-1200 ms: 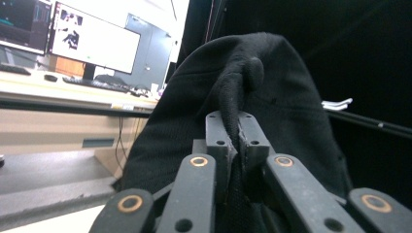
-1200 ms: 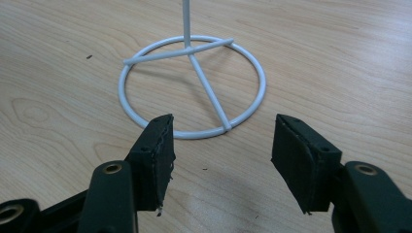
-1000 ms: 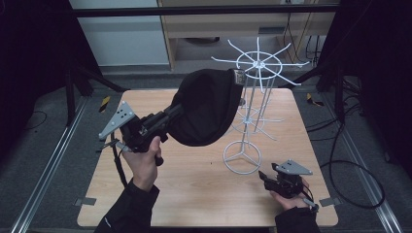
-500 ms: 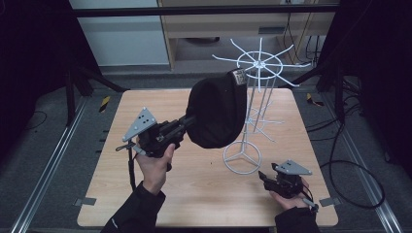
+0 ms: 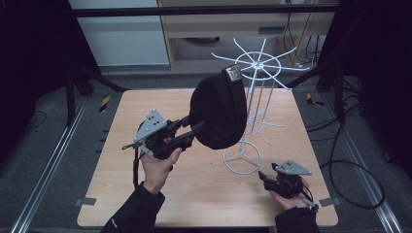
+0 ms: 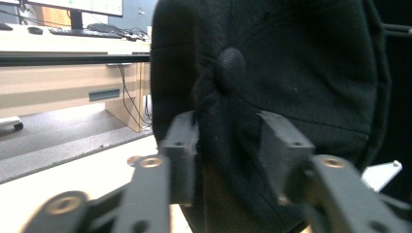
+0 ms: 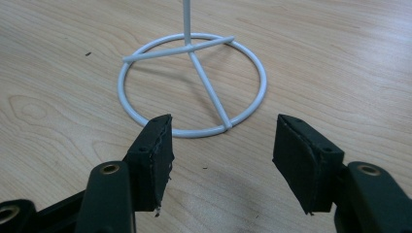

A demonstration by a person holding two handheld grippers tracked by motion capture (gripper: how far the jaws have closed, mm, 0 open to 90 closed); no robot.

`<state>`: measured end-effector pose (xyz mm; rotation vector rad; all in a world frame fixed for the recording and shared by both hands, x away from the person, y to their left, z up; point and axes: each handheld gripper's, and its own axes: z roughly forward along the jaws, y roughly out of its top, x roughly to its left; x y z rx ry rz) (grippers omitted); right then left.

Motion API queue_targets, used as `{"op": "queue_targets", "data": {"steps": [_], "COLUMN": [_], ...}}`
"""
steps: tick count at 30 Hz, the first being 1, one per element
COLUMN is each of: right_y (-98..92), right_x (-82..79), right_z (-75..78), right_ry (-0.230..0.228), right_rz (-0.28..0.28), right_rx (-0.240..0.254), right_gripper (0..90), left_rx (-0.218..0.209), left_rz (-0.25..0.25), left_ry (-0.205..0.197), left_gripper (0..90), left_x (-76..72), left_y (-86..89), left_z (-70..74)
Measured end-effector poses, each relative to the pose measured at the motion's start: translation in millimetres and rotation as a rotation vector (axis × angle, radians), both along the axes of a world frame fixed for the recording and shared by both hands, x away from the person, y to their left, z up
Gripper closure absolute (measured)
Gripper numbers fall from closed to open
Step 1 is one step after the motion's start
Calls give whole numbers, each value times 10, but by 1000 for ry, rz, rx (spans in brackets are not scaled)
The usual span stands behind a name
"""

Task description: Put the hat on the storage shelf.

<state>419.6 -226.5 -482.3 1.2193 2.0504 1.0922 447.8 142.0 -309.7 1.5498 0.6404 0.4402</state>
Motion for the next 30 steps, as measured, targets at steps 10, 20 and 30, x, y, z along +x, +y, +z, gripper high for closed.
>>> {"op": "queue_targets", "data": {"steps": [10, 20, 30], "right_y": [-12, -38, -82], "right_x": [-6, -6, 18], "right_z": [-1, -13, -45], "right_ry": [3, 0, 8], "right_rz": [-11, -31, -66], "right_rx": [7, 7, 6], "right_gripper": [388, 355, 263], "left_rx": [32, 92, 193], "left_rz": [26, 139, 290], "left_ry": [39, 147, 299], "left_gripper": [343, 313, 280], "left_x": [-184, -283, -258], "left_y": [444, 984, 1462], "left_z": [-222, -726, -1358]}}
